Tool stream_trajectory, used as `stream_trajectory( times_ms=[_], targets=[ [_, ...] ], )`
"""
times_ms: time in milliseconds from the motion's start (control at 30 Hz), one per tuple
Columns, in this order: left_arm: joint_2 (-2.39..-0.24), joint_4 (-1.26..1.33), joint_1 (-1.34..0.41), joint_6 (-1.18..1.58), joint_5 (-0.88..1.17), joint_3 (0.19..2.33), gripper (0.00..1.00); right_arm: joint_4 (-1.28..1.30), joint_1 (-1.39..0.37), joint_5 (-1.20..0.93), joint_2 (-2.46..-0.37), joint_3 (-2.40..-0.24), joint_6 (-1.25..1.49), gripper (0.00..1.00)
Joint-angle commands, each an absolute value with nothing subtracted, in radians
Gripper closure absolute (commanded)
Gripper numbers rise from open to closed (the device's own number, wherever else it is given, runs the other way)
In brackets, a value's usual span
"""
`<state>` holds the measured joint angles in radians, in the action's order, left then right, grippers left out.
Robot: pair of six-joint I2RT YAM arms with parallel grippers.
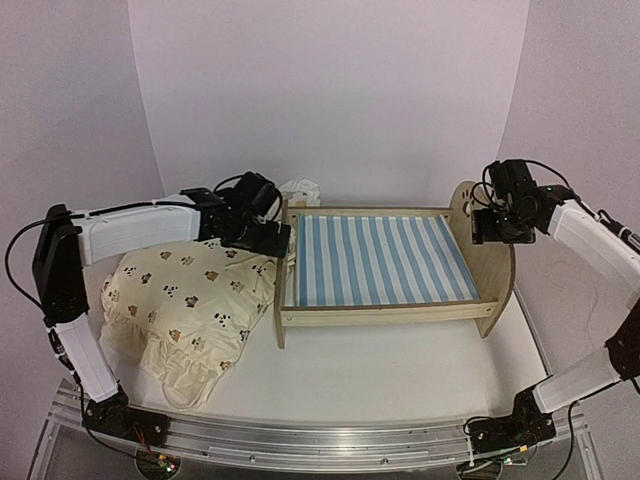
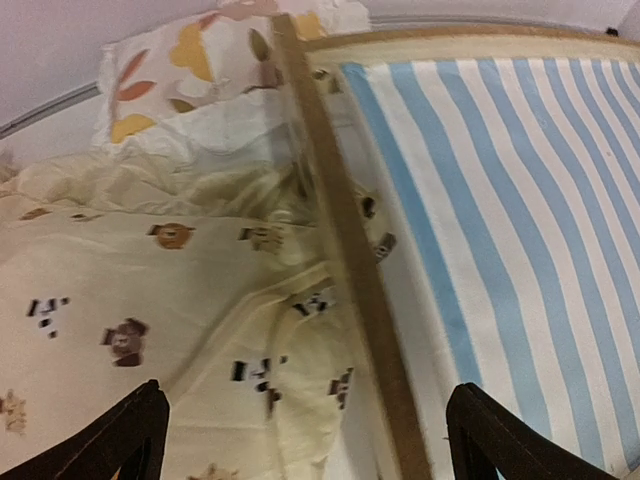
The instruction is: Set up the pet bed
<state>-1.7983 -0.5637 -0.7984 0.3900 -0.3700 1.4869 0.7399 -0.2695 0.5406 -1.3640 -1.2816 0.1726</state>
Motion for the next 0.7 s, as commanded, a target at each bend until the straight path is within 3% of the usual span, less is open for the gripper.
stream_trajectory(
  times_ms=[0, 167, 300, 600, 667],
  targets=[
    [-1.617, -0.628, -0.751, 0.376, -0.464, 1.399, 0.01, 0.714, -0.268, 0.484, -1.345, -1.341, 0.163, 0.03],
    [-1.502, -0.705, -0.701, 0.435, -0.491, 1.280, 0.00, 0.736, -0.268, 0.455, -1.324, -1.360, 0.174, 0.02],
    [-1.464, -0.645, -0.614, 0.439, -0.336, 1.135, 0.00, 0.789, -0.268, 0.412, -1.277, -1.373, 0.196, 0.02],
    [-1.734, -0.621, -0.580, 0.471, -0.280, 1.089, 0.01, 0.845, -0.269, 0.229, -0.996, -1.361, 0.267, 0.02],
    [-1.763, -0.596, -0.576, 0.473, -0.281, 1.091, 0.12, 0.846, -0.269, 0.183, -0.966, -1.358, 0.277, 0.02]
  ],
)
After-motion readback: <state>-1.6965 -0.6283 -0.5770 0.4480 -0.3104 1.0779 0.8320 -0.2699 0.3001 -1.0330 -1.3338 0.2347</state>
